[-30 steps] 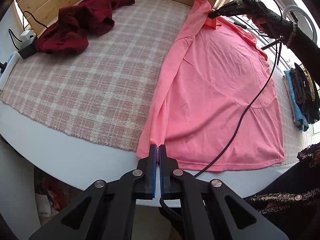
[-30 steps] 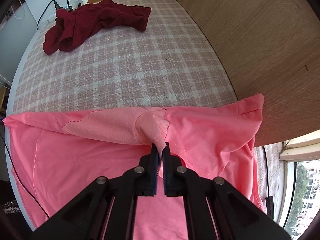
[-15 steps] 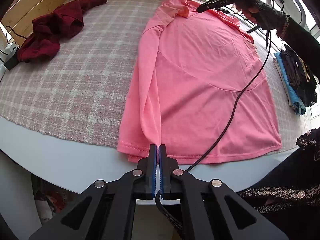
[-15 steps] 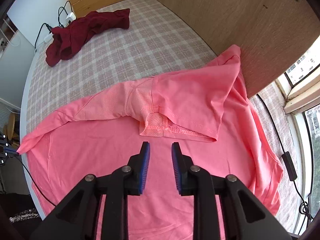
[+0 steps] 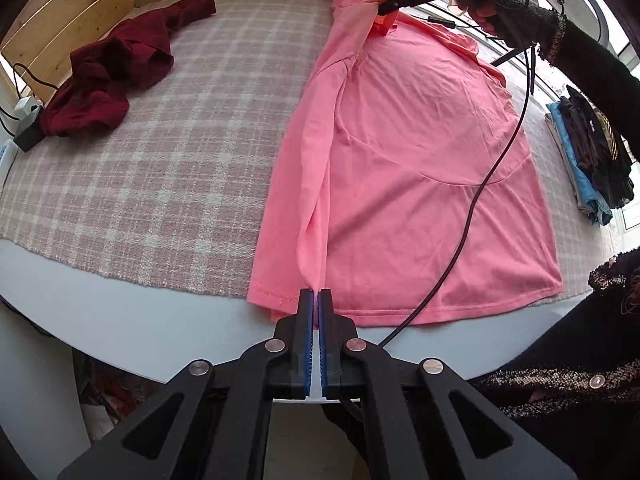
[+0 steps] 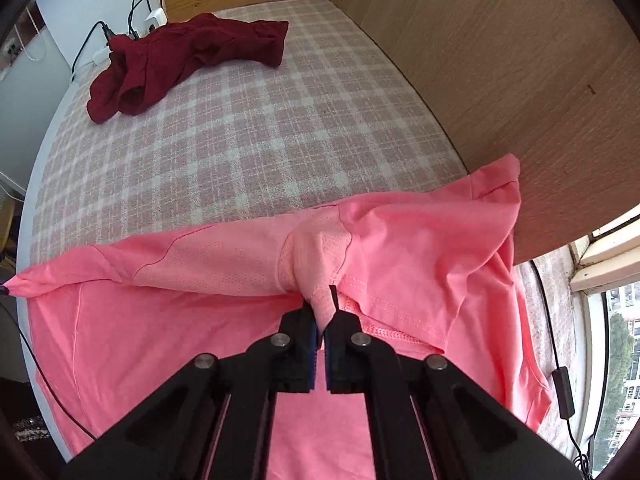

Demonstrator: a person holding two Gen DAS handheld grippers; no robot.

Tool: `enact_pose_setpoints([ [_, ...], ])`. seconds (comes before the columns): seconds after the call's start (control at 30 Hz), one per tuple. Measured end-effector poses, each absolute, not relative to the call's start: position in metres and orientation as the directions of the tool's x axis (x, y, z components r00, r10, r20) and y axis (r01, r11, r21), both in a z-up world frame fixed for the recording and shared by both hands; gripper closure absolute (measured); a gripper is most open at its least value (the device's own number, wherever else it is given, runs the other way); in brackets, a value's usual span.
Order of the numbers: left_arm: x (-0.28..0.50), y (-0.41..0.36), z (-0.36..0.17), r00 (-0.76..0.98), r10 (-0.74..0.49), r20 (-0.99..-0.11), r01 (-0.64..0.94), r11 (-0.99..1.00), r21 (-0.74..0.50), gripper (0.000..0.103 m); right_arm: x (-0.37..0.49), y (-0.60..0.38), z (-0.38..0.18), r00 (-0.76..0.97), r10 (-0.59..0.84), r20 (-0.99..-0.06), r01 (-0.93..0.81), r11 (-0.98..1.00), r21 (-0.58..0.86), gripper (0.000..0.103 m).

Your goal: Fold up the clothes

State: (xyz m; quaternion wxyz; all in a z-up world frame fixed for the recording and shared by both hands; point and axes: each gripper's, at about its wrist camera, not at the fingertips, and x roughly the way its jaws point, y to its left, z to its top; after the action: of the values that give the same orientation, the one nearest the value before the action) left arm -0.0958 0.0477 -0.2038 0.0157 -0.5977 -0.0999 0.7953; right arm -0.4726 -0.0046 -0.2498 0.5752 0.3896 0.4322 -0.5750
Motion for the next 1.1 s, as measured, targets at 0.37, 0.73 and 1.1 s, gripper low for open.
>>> enact_pose_setpoints([
  [0.37, -0.104, 0.113, -0.228, -0.21, 0.296, -0.932, -0.038, -0.955, -0.295, 0.101, -0.5, 0.035, -0.276, -0.079, -0.217, -0.973, 0.997, -0.029, -0.075, 0.101],
  [0.73, -0.026, 0.065, -0.174, -0.209, 0.185, -0.96, 0.093, -0.974, -0.208, 0.079, -0.509, 0.09, -0.219, -0.013, -0.245, -0.969, 0.992, -0.124, 0.018, 0.085],
  [1.1, -0.08, 0.035, -0.214, -0.324, 0.159, -0.933, -0.108, -0.985, -0.131, 0.075, -0.392, 0.221, -0.165, 0.046, -0.38, -0.924, 0.968, -0.211, 0.135, 0.059],
])
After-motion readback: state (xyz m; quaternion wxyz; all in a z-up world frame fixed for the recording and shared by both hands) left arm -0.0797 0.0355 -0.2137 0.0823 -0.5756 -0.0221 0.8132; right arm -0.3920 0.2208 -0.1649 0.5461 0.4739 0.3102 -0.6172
